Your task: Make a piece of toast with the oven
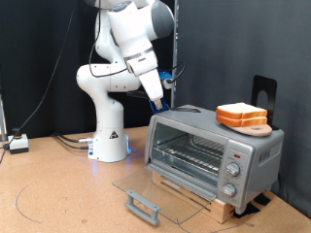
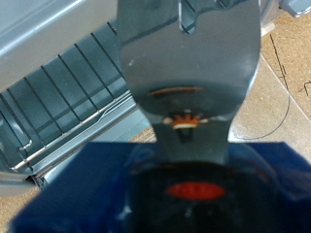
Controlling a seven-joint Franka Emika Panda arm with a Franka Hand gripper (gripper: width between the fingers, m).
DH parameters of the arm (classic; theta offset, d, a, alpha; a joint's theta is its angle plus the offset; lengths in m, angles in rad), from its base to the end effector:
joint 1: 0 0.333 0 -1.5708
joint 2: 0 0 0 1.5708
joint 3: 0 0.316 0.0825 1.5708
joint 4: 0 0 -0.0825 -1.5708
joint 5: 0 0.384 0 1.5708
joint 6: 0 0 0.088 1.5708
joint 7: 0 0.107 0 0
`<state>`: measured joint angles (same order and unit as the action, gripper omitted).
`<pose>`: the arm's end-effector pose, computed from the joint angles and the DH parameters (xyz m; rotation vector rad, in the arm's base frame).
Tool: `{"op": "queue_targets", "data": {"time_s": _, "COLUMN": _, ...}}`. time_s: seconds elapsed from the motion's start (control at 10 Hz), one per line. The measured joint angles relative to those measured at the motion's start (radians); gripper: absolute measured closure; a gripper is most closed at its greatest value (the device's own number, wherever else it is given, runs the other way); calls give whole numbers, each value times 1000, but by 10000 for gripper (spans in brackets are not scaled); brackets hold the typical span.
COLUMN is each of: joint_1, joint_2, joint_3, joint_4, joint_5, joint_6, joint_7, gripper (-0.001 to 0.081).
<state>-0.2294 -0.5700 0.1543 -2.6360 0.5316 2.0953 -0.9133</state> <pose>0.3723 -0.0040 0.4308 -2.7038 -0.7660 -0.3041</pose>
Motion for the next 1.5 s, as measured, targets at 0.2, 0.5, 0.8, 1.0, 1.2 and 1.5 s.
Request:
{"op": "queue_targets", "data": {"time_s": 0.2, "joint_1": 9, "joint_2": 2, "joint_3": 14, "joint_4": -11, "joint_5": -2, "joint_6": 3, "joint_7": -41, "gripper": 410}}
{"op": "queue_targets", "data": {"time_s": 0.5, "joint_1": 37, "joint_2": 17, "joint_3": 54, "joint_4": -23, "joint_5": 33, "joint_6": 75, "joint_7": -47, "gripper": 410}}
{"op": "queue_targets", "data": {"time_s": 0.8, "joint_1": 53, "joint_2": 25, "joint_3": 81, "joint_4": -22, "joint_5": 87, "joint_6": 101, "joint_7": -37, "gripper": 410}}
{"op": "queue_targets", "data": {"time_s": 1.0, "joint_1": 54, "joint_2": 27, "joint_3": 97, "joint_4": -20, "joint_5": 92, "joint_6": 101, "joint_7": -18, "gripper": 410}}
{"op": "queue_targets", "data": {"time_s": 1.2, "joint_1": 54, "joint_2": 30, "joint_3": 108, "joint_4": -17, "joint_5": 93, "joint_6": 103, "joint_7": -2, "gripper": 410}}
{"op": "queue_targets", "data": {"time_s": 1.5, "joint_1": 54, "joint_2": 51, "joint_3": 119, "joint_4": -7, "joint_5": 103, "joint_6": 118, "joint_7": 5, "gripper": 410}}
